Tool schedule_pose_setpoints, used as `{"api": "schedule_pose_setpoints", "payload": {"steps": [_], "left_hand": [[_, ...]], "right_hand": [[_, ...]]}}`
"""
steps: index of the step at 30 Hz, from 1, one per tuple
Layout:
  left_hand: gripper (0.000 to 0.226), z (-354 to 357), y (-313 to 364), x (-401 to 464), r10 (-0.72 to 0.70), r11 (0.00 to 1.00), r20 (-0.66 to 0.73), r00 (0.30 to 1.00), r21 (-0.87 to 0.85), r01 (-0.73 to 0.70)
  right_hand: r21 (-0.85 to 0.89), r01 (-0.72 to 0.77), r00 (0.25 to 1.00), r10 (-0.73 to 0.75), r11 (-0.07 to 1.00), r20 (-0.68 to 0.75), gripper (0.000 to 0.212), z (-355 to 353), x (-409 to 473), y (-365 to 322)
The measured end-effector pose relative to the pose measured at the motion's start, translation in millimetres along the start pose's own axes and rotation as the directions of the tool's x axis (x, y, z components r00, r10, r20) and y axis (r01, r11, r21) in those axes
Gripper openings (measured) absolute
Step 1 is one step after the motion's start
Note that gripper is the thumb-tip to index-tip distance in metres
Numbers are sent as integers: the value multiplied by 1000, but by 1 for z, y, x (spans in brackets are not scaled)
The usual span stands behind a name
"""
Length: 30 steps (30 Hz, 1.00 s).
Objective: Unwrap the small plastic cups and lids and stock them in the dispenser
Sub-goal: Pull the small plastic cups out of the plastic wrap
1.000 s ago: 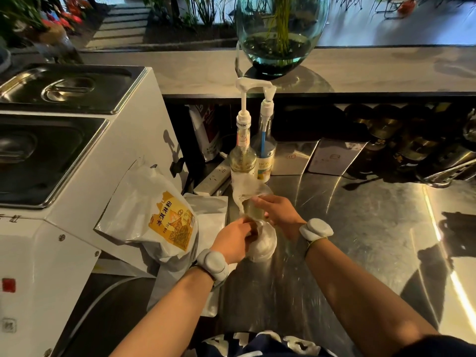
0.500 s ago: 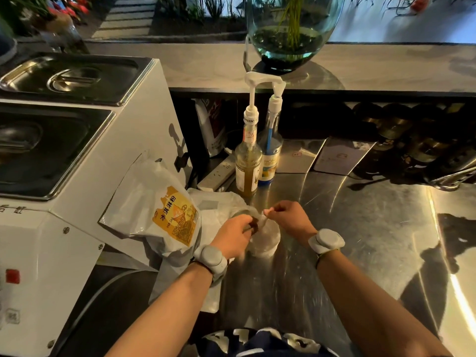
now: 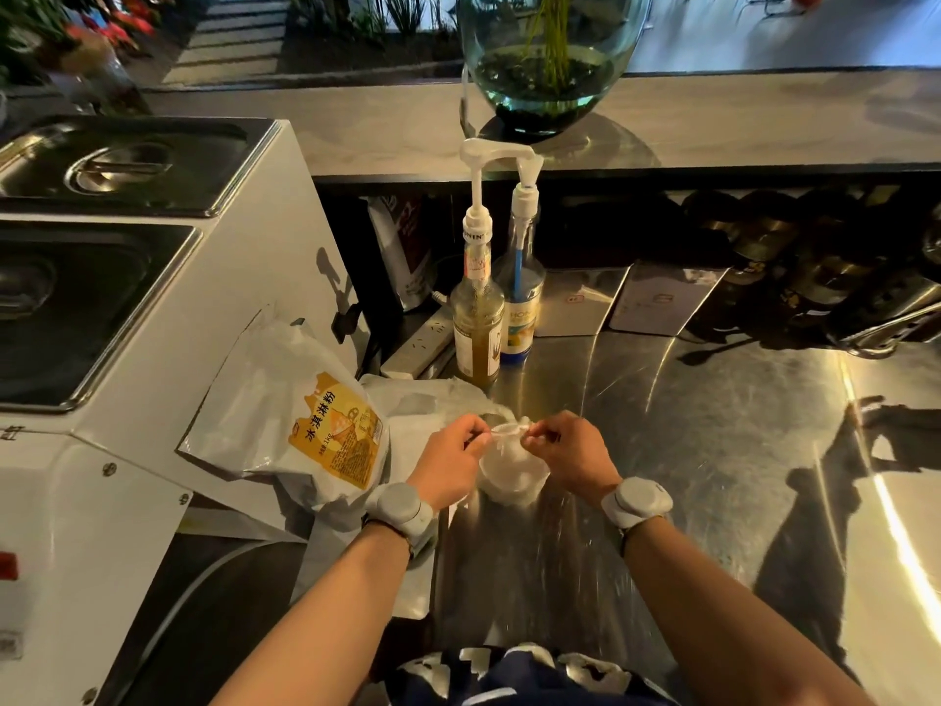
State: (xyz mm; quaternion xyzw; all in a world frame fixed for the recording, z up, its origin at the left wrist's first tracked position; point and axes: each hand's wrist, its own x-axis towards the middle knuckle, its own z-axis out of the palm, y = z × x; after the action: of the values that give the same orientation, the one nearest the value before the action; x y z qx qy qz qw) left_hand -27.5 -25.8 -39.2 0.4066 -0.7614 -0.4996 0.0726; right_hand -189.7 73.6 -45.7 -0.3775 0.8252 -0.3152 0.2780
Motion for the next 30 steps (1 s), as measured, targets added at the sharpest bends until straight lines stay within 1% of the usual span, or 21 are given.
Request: {"api": "schedule_pose_setpoints", "payload": {"steps": [3, 6, 10, 11, 13, 15, 17, 19, 21, 23, 25, 27, 28, 30], "left_hand": [[11, -5, -1, -1, 10, 1000, -48, 999, 18, -9], [12, -5, 4, -2, 12, 1000, -42, 999, 12, -12], [37, 0, 22, 1, 9, 999, -27, 1000, 49, -7], [37, 1, 26, 3, 6, 998, -28, 1000, 70, -4], [27, 3, 27, 9, 10, 995, -40, 999, 104, -6], [20, 3, 22, 12, 15, 997, -52, 999, 75, -11], [18, 2, 18, 13, 9, 1000, -15, 1000, -13, -9], [18, 1, 14, 13, -5, 997, 56, 998, -72, 9], [20, 2, 14, 13, -18, 997, 112, 994, -67, 26], [24, 5, 13, 16, -3, 1000, 107, 994, -3, 3], [18, 6, 16, 19, 24, 998, 69, 997, 55, -28], [13, 5, 20, 20, 46, 996, 38, 998, 78, -49], [14, 5, 20, 21, 52, 995, 32, 998, 84, -54], [18, 4, 21, 21, 57, 994, 43, 997, 88, -61]], "right_hand": [[1, -2, 1000, 2, 1000, -21, 9, 0, -2, 3], [2, 40, 998, -40, 999, -42, 8, 1, -4, -1], [-16, 142, 990, -142, 990, -27, 8, -1, -5, -6], [-10, 149, 989, -149, 989, -19, 10, -2, -5, -7], [9, 141, 990, -141, 990, -3, 11, -3, -6, -7], [27, 135, 991, -136, 990, -1, 11, -3, -6, -5], [30, 128, 992, -128, 991, 1, 10, -5, -7, -5], [32, 132, 991, -133, 991, 6, 9, -5, -7, -5], [38, 143, 989, -144, 989, 20, 9, -5, -7, -6], [61, 135, 989, -138, 989, 45, 11, -5, -9, -7], [135, 83, 995, -90, 987, 46, 16, -4, -8, -6], [312, -24, 1000, 20, 950, 16, 24, -5, -6, -6], [423, -81, 996, 83, 902, 13, 24, -8, -4, -10], [596, -176, 983, 169, 784, 68, 16, -15, 1, -18]]}}
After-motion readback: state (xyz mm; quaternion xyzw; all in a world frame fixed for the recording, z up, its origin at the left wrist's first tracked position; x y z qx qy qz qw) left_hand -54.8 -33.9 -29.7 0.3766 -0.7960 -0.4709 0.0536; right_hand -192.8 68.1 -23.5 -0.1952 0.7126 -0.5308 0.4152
